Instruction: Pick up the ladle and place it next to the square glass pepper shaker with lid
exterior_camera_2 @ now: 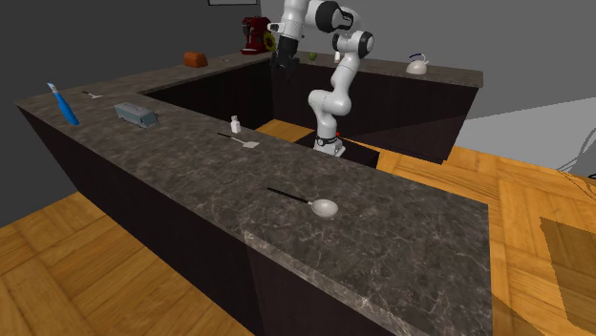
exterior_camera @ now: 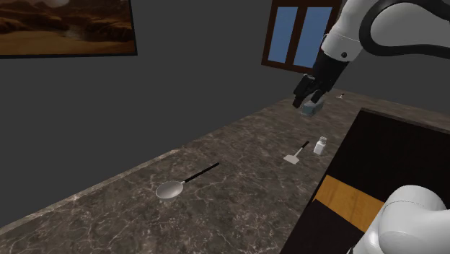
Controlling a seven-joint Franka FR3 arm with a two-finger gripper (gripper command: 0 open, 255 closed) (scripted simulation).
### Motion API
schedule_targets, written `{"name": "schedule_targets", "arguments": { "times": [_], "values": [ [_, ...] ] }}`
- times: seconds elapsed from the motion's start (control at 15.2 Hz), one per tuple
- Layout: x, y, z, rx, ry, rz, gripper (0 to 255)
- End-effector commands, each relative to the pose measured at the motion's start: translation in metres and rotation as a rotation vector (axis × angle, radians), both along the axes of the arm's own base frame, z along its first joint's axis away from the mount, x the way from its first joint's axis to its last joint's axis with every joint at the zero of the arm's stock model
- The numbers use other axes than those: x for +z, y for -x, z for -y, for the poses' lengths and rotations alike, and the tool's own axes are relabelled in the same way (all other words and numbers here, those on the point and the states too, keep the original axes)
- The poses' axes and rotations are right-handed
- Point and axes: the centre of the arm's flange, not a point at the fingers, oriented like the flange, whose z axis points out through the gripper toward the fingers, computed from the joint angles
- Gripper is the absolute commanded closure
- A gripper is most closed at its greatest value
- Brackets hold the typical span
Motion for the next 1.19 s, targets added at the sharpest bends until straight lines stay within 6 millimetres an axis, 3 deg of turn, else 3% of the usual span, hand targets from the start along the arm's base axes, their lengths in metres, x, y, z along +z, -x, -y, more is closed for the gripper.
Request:
{"name": "schedule_targets", "arguments": {
  "times": [0.0,0.53,1.12],
  "values": [
    [0.0,0.0,0.0,0.0,0.0,0.0,0],
    [-0.071,-0.018,-0.08,-0.28,-0.054,-0.008,0],
    [-0.145,-0.063,-0.164,-0.595,-0.116,-0.017,0]
  ]
}}
